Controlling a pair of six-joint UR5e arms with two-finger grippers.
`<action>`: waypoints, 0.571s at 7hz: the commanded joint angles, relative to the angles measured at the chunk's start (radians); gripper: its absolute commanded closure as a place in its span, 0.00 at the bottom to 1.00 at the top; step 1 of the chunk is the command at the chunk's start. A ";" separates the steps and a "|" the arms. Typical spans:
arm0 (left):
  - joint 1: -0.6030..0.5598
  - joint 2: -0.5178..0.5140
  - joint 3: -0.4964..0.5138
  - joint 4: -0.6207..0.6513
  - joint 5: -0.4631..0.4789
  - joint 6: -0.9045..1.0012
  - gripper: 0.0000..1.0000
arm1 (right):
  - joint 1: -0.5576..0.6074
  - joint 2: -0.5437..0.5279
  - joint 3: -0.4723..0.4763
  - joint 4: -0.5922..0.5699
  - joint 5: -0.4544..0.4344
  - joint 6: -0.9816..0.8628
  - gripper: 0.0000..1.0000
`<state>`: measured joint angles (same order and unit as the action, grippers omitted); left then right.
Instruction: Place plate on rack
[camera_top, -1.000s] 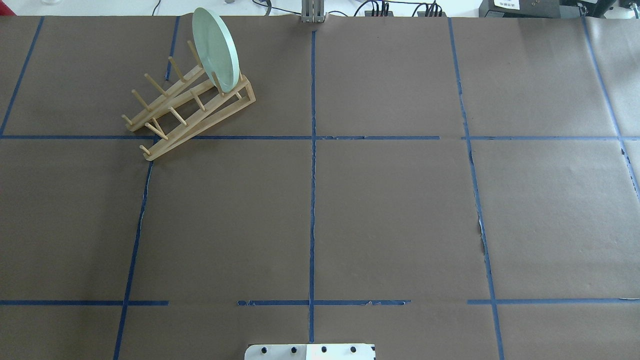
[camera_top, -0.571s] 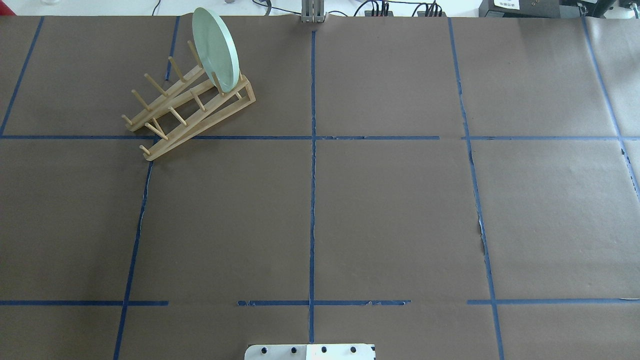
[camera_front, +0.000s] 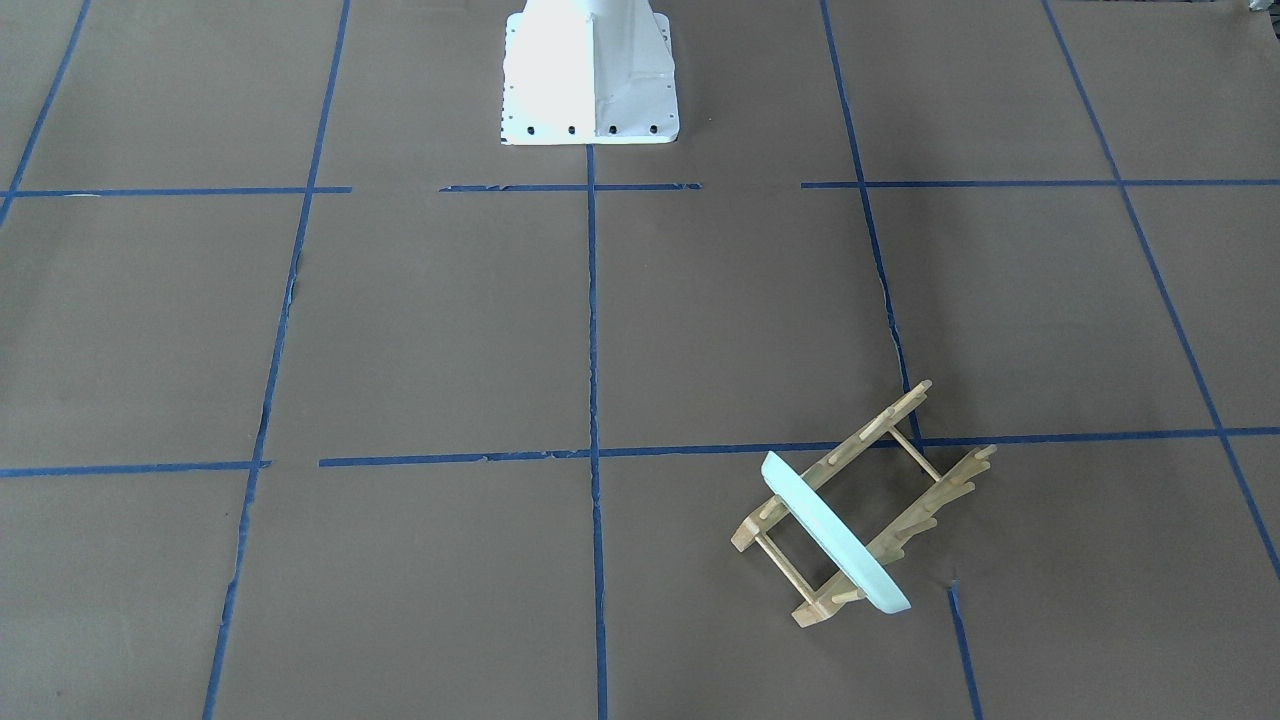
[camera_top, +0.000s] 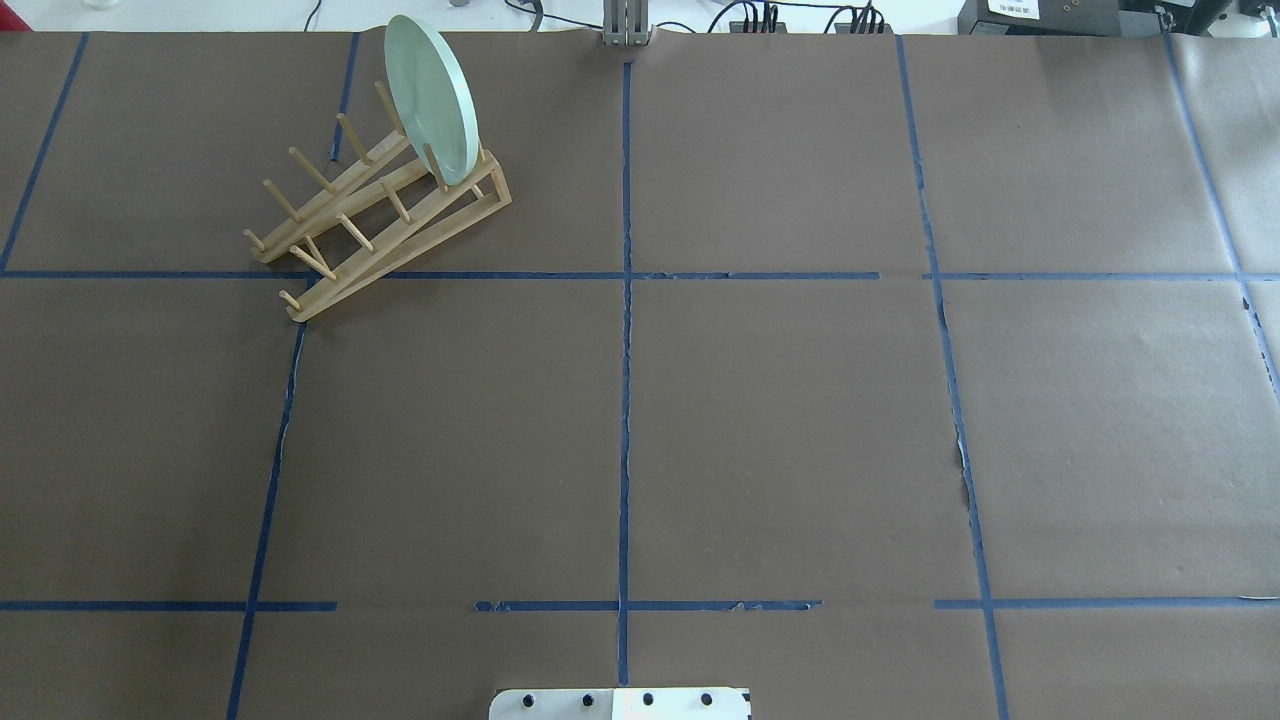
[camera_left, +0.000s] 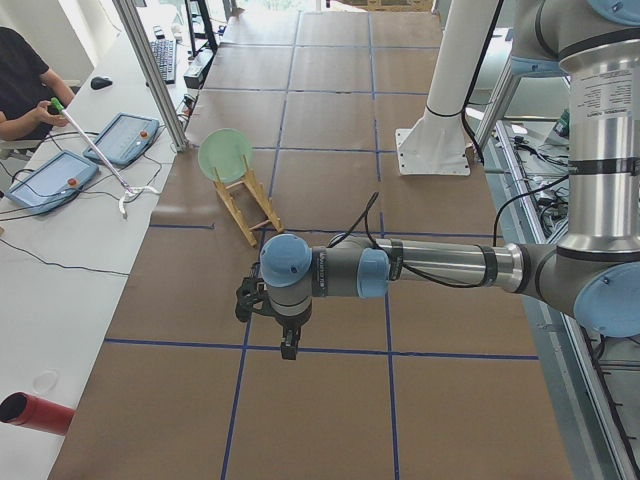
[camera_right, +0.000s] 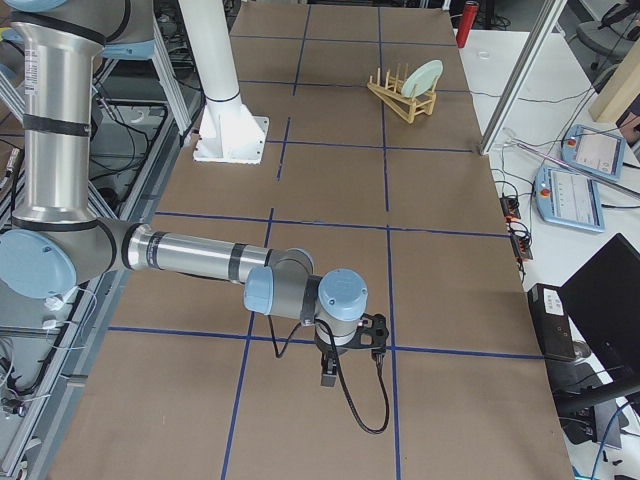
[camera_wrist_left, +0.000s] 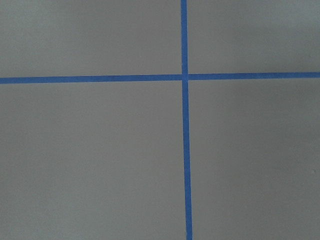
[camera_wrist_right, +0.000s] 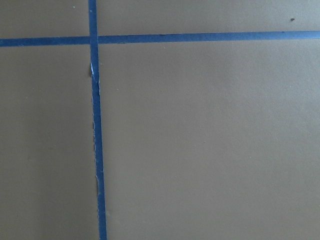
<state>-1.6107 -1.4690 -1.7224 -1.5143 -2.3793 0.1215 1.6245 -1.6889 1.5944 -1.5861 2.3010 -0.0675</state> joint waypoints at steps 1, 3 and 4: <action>-0.001 -0.002 -0.012 0.008 0.003 0.018 0.00 | 0.000 0.000 -0.001 0.000 0.000 0.000 0.00; -0.002 -0.008 -0.016 0.008 0.003 0.018 0.00 | 0.000 0.000 0.001 0.000 0.000 0.000 0.00; -0.002 -0.008 -0.013 0.008 0.003 0.018 0.00 | 0.000 0.000 -0.001 0.000 0.000 0.000 0.00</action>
<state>-1.6121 -1.4759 -1.7362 -1.5066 -2.3763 0.1394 1.6245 -1.6889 1.5944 -1.5861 2.3010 -0.0675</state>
